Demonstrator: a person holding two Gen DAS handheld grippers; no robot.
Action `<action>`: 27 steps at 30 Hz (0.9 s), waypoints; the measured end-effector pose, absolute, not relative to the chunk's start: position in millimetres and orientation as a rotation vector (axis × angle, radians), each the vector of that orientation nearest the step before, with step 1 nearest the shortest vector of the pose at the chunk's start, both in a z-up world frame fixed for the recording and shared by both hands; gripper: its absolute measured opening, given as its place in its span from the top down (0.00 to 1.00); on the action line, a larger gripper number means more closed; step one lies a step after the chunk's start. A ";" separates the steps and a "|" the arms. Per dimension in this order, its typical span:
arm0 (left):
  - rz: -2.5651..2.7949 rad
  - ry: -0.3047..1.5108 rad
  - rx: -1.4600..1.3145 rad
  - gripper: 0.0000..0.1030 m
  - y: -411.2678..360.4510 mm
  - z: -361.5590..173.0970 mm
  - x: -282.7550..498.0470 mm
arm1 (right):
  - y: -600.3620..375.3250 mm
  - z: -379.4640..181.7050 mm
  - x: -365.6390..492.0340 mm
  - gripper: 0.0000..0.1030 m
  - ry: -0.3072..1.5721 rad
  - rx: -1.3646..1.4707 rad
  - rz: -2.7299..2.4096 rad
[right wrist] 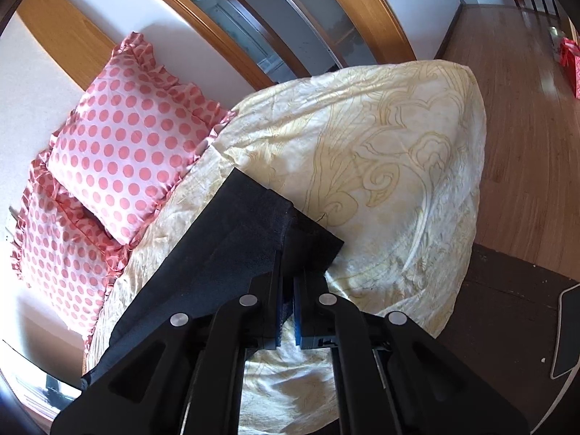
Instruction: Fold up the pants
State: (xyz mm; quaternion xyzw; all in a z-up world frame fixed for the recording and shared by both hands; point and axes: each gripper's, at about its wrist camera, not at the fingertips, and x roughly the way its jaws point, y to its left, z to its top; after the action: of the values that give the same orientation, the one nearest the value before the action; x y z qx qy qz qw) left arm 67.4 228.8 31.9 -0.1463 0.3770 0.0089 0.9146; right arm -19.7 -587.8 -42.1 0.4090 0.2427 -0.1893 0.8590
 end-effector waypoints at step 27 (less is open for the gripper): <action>0.051 0.530 -0.008 0.03 144.8 36.4 34.6 | -93.4 70.4 202.1 0.52 0.702 -0.205 0.760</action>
State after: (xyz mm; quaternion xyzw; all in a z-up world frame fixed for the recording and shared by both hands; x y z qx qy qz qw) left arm 34.6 144.8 36.4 -0.0040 0.2620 0.0254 0.9647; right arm 202.1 -93.4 70.4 -0.0979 0.3348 0.3626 0.8642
